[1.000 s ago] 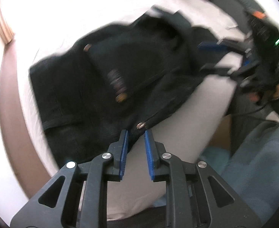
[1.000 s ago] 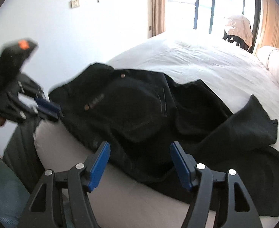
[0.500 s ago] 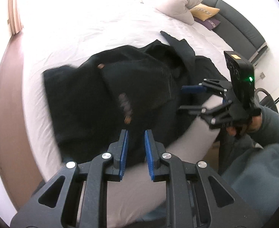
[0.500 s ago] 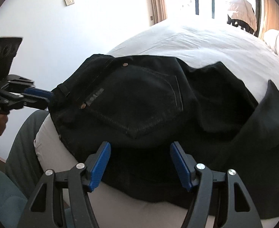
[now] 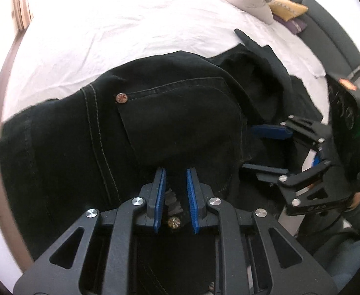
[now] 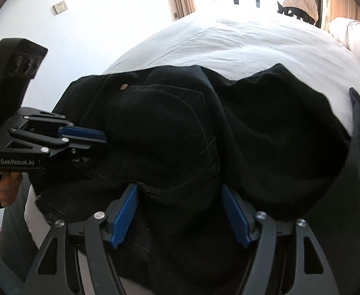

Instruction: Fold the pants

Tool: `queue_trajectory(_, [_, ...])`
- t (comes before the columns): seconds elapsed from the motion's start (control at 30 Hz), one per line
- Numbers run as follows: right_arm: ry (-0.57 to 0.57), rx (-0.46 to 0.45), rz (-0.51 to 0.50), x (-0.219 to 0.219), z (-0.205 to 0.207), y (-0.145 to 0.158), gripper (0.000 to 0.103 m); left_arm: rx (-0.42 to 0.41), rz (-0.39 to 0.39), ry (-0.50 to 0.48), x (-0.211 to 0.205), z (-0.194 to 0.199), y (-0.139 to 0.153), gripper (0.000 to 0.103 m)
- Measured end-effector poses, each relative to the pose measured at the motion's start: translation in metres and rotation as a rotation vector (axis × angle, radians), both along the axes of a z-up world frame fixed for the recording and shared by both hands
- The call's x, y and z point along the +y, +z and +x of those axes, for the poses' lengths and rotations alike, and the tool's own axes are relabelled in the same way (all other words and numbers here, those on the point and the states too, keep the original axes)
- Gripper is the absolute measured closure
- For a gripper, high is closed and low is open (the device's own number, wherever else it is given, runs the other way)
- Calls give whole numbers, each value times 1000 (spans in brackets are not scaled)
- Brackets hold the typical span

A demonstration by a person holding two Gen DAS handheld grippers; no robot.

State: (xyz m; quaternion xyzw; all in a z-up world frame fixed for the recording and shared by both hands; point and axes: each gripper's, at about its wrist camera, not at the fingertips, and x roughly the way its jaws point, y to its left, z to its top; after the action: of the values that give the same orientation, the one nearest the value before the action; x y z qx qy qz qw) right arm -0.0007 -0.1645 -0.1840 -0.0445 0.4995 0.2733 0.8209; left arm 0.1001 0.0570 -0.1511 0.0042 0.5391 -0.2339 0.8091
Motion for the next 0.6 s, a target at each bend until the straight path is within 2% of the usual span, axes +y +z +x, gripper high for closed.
queue_trajectory(0.07, [-11, -33, 65, -13, -15, 15, 30, -72, -6, -14, -3, -15, 22, 86])
queue_trajectory(0.13, [-44, -33, 80, -31, -27, 10, 20, -125, -39, -3, -7, -20, 36, 86])
queue_trajectory(0.2, [-71, 38, 34, -46, -31, -13, 22, -105, -26, 6, -12, -14, 30, 86])
queue_trajectory(0.23, [-74, 25, 45, -52, -34, -9, 26, -72, 14, -3, -21, -9, 18, 86])
queue_trajectory(0.27, [-86, 24, 51, -58, -35, -2, 27, -58, 48, 0, -36, -5, 11, 86])
queue_trajectory(0.3, [-122, 18, 71, -70, -32, 13, 27, -62, 43, 4, -39, -5, 12, 86])
queue_trajectory(0.37, [-190, -34, 129, -98, -23, 43, 27, -87, -10, -15, -48, -6, 23, 86])
queue_trajectory(0.43, [-291, -90, 134, -137, 0, 72, 18, -120, 2, -34, -62, 0, 28, 86])
queue_trajectory(0.47, [-351, -97, 104, -158, 19, 81, 18, -120, 4, -32, -66, 4, 27, 86])
queue_trajectory(0.6, [-513, -51, 12, -209, 94, 84, 18, -86, -11, 9, -79, 31, 12, 86])
